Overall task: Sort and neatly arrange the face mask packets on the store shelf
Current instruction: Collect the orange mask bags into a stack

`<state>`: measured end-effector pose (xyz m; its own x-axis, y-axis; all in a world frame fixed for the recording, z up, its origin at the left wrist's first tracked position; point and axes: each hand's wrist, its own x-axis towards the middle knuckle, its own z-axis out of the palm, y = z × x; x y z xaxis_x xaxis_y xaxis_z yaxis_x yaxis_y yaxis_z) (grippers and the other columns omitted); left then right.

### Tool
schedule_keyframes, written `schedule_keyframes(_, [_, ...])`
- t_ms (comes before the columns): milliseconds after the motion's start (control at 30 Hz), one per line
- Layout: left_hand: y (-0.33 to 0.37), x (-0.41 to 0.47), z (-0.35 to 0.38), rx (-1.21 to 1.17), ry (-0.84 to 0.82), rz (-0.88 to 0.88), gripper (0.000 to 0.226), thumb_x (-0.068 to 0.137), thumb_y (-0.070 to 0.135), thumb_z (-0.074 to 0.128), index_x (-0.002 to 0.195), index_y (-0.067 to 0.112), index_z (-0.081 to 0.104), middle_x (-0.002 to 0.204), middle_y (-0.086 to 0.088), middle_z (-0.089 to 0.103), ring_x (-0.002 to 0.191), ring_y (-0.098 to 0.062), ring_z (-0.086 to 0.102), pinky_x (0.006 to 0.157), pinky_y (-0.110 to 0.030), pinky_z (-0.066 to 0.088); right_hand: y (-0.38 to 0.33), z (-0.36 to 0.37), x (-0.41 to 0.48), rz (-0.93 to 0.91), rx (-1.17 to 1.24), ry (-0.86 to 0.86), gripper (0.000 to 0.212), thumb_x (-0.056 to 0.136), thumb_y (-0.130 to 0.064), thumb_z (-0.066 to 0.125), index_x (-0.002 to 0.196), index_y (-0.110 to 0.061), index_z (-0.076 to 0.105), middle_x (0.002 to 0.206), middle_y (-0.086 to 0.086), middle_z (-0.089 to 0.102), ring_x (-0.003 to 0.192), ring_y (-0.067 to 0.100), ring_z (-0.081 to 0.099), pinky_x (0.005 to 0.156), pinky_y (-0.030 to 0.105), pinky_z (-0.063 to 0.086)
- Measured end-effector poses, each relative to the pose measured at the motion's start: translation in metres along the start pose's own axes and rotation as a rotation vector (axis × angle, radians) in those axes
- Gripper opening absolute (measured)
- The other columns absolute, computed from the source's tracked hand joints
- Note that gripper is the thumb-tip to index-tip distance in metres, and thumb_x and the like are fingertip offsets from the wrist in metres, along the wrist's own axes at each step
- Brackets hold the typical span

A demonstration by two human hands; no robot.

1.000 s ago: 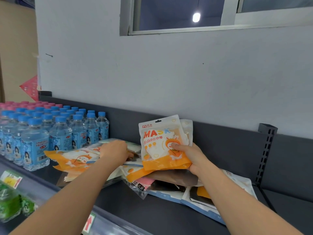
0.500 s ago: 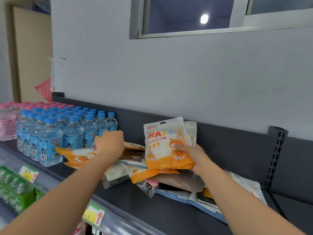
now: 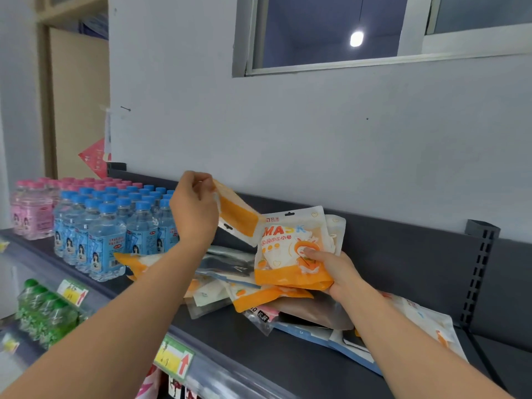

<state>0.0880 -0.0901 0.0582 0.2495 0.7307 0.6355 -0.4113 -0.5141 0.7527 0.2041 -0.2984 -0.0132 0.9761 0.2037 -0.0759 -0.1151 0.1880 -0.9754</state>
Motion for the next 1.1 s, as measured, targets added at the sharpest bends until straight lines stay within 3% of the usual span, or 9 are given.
schedule_keyframes(100, [0.007,-0.004,0.01,-0.131,0.072,-0.047,0.012,0.096,0.01,0.051,0.091,0.017,0.059,0.089,0.002,0.064,0.081,-0.009,0.058,0.068,-0.01,0.044,0.001,0.001,-0.001,0.015,0.022,0.025,0.061,0.072,-0.007,0.084,0.126,-0.016,0.057,0.111,0.014,0.07,0.093,0.036,0.071,0.071,0.053,0.06])
schedule_keyframes(200, [0.017,0.003,0.019,-0.266,0.171,-0.18,0.013,0.097,0.013,0.051,0.089,0.02,0.058,0.093,0.0,0.064,0.088,-0.014,0.061,0.079,-0.024,0.052,0.001,0.002,-0.002,0.026,0.032,0.037,0.061,0.072,-0.007,0.084,0.126,-0.016,0.056,0.111,0.014,0.07,0.092,0.037,0.071,0.07,0.053,0.06])
schedule_keyframes(433, [0.048,0.014,0.041,-0.526,0.206,-0.31,0.021,0.099,0.015,0.044,0.081,0.025,0.048,0.087,0.002,0.056,0.08,-0.013,0.057,0.075,-0.025,0.051,0.003,0.003,-0.003,0.05,0.067,0.009,0.052,0.074,-0.006,0.082,0.121,-0.015,0.061,0.107,0.017,0.071,0.092,0.038,0.071,0.078,0.057,0.058])
schedule_keyframes(533, [0.039,-0.014,0.046,-0.345,0.012,-0.203,0.011,0.1,0.016,0.043,0.09,0.013,0.048,0.078,0.007,0.048,0.068,-0.004,0.045,0.062,-0.016,0.038,0.005,0.004,-0.004,0.075,0.111,-0.019,0.053,0.072,-0.007,0.084,0.119,-0.015,0.062,0.107,0.018,0.072,0.093,0.04,0.071,0.082,0.06,0.056])
schedule_keyframes(700, [-0.025,-0.048,0.034,-0.062,-0.348,-0.111,0.028,0.092,0.019,0.054,0.076,-0.004,0.051,0.066,-0.007,0.046,0.059,-0.014,0.039,0.058,-0.029,0.033,0.005,0.0,-0.002,0.04,0.165,-0.008,0.037,0.081,-0.012,0.076,0.115,-0.019,0.063,0.107,0.018,0.072,0.098,0.039,0.069,0.085,0.06,0.054])
schedule_keyframes(800, [-0.037,-0.057,0.034,0.1,-0.455,-0.132,0.01,0.089,0.022,0.061,0.09,0.012,0.06,0.081,-0.004,0.058,0.072,-0.015,0.053,0.062,-0.027,0.044,0.009,0.001,0.0,-0.014,0.133,-0.002,0.024,0.09,-0.027,0.069,0.114,-0.026,0.064,0.106,0.013,0.073,0.099,0.036,0.069,0.087,0.059,0.055])
schedule_keyframes(967, [-0.042,-0.05,0.044,0.192,-0.561,-0.435,0.074,0.083,0.031,0.071,0.145,0.024,0.032,0.141,-0.007,0.036,0.123,-0.028,0.046,0.095,-0.046,0.049,0.008,-0.001,-0.001,-0.099,0.079,0.037,0.022,0.095,-0.034,0.059,0.108,-0.018,0.065,0.105,0.012,0.07,0.098,0.032,0.065,0.093,0.051,0.053])
schedule_keyframes(1033, [-0.038,-0.049,0.042,0.076,-0.681,-0.605,0.072,0.088,0.033,0.067,0.148,0.022,0.03,0.143,-0.006,0.044,0.117,-0.027,0.054,0.085,-0.04,0.052,0.013,-0.005,0.0,-0.06,0.103,0.114,0.018,0.101,-0.023,0.051,0.091,-0.01,0.06,0.09,0.012,0.063,0.083,0.026,0.06,0.079,0.037,0.055])
schedule_keyframes(1100, [-0.039,-0.051,0.042,0.016,-0.791,-0.671,0.056,0.088,0.031,0.069,0.137,0.018,0.045,0.124,-0.004,0.062,0.101,-0.023,0.065,0.081,-0.041,0.057,0.026,-0.017,0.003,-0.021,0.153,0.159,0.028,0.105,-0.013,0.038,0.081,-0.012,0.052,0.084,0.006,0.055,0.073,0.019,0.054,0.063,0.028,0.051])
